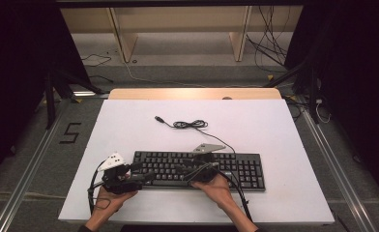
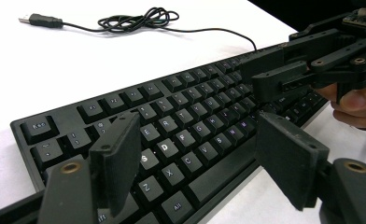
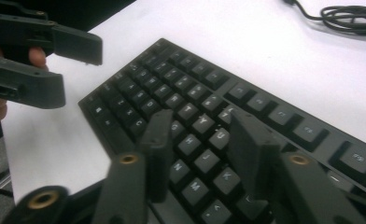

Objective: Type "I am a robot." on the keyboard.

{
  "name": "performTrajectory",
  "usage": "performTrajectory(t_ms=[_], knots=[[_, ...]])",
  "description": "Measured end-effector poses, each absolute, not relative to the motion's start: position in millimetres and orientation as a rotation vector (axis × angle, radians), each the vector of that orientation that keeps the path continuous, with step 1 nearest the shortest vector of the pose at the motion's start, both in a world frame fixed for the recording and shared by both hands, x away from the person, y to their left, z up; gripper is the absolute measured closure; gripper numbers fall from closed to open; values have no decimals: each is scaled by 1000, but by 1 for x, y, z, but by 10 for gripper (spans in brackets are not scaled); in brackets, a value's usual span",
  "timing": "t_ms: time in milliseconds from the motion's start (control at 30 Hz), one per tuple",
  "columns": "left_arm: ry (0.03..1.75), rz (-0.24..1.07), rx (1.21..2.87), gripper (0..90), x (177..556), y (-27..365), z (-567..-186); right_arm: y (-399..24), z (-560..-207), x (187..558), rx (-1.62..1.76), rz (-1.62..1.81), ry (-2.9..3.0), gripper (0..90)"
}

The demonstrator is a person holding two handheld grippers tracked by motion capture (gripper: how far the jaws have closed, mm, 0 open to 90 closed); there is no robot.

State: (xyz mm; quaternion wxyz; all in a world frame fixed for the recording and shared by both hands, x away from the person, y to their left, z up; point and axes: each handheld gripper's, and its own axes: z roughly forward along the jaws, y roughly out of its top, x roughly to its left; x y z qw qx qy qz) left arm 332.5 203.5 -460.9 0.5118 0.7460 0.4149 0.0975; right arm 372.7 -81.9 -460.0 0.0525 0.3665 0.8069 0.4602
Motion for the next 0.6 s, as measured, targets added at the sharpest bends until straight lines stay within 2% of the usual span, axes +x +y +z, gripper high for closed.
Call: performTrajectory(t_ms=[333, 600], knots=[[1002, 233, 1788, 308, 329, 205, -461, -69, -465, 369, 1058, 1381, 2499, 826], [1003, 235, 1787, 308, 328, 207, -461, -58, -470, 368, 1039, 1349, 2536, 891]])
